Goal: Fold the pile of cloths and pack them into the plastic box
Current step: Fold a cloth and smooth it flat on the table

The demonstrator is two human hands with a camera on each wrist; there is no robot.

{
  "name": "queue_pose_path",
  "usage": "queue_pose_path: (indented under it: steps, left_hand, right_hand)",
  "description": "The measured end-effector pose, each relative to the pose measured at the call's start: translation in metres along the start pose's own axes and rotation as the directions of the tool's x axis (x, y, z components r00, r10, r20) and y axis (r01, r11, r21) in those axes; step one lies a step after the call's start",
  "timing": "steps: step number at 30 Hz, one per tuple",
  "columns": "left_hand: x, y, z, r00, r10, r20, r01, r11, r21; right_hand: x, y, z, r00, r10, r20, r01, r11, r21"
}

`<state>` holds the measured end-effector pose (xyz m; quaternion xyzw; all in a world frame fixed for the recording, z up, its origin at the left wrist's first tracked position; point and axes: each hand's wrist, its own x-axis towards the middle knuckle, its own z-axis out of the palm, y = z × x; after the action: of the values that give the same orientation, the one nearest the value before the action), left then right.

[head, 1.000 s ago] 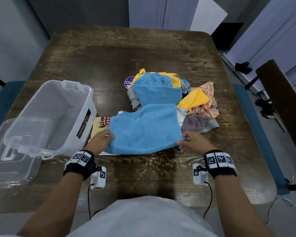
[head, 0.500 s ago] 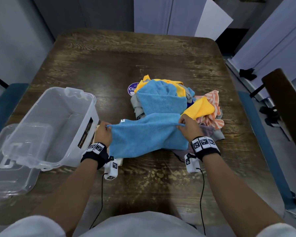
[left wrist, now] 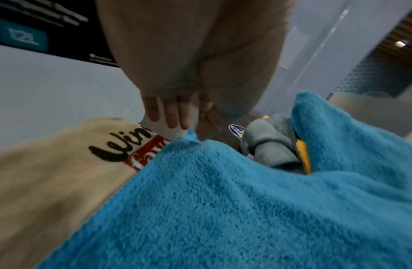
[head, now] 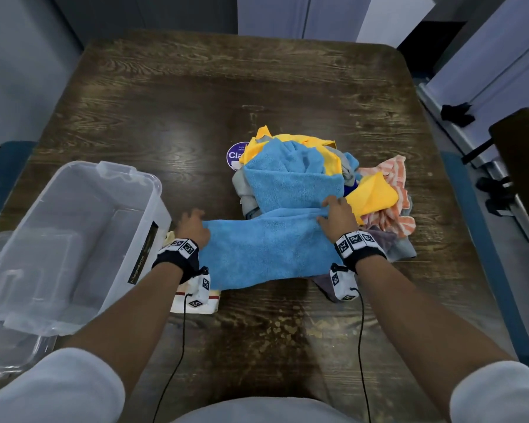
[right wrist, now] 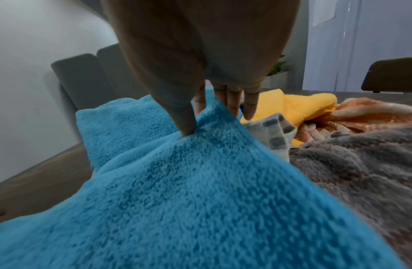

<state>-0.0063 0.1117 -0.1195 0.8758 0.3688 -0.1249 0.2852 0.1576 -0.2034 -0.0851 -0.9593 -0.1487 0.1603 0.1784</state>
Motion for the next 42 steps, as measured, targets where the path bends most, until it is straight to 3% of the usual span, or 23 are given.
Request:
queue_pose_path:
  steps: [5, 7, 9, 13, 17, 21, 24, 27, 30, 36, 42]
  left_hand:
    - [0.012, 0.015, 0.018, 0.937, 0.204, 0.282, -0.267, 0.941, 0.206]
    - [0.014, 0.018, 0.022, 0.927, 0.213, 0.308, -0.295, 0.921, 0.252]
    - [0.013, 0.022, 0.021, 0.938, 0.238, 0.252, -0.308, 0.906, 0.29]
    - [-0.006, 0.03, 0.014, 0.935, 0.317, 0.161, -0.344, 0.921, 0.181]
    - [-0.038, 0.025, 0.006, 0.916, 0.399, 0.043, -0.4, 0.917, 0.019]
    - [-0.072, 0.011, 0.0, 0.889, 0.45, 0.09, -0.436, 0.89, -0.134]
    - [-0.094, -0.007, -0.001, 0.869, 0.473, 0.142, -0.443, 0.874, -0.201]
    - [-0.11, -0.025, -0.004, 0.85, 0.472, 0.233, -0.426, 0.877, -0.223]
    - [-0.122, -0.041, 0.0, 0.844, 0.445, 0.3, -0.414, 0.896, -0.164]
    - [-0.14, -0.069, 0.043, 0.903, 0.33, 0.274, -0.375, 0.918, 0.132]
    - [-0.156, -0.076, 0.057, 0.928, 0.351, 0.126, -0.372, 0.888, 0.27]
  right_hand:
    - [0.003, 0.008, 0.014, 0.992, 0.09, 0.09, -0.098, 0.991, 0.09]
    - [0.001, 0.008, 0.017, 0.997, 0.064, 0.045, -0.069, 0.993, 0.1]
    - [-0.004, 0.005, 0.015, 0.999, 0.023, -0.029, -0.019, 0.99, 0.142]
    - [-0.026, -0.004, 0.008, 0.989, -0.056, -0.136, 0.092, 0.956, 0.277]
    - [-0.06, -0.011, 0.006, 0.982, -0.13, -0.135, 0.176, 0.886, 0.429]
    - [-0.092, -0.002, 0.011, 0.995, -0.095, -0.031, 0.098, 0.853, 0.513]
    - [-0.113, 0.017, 0.014, 0.985, -0.172, 0.005, 0.144, 0.839, 0.525]
    - [-0.133, 0.035, 0.012, 0.988, -0.155, 0.02, 0.118, 0.826, 0.552]
    - [-0.149, 0.048, 0.018, 0.987, -0.137, 0.079, 0.08, 0.865, 0.496]
    - [-0.171, 0.064, 0.068, 0.974, -0.005, 0.225, -0.046, 0.974, 0.221]
    - [-0.189, 0.064, 0.099, 0.973, -0.071, 0.22, 0.071, 0.997, 0.005]
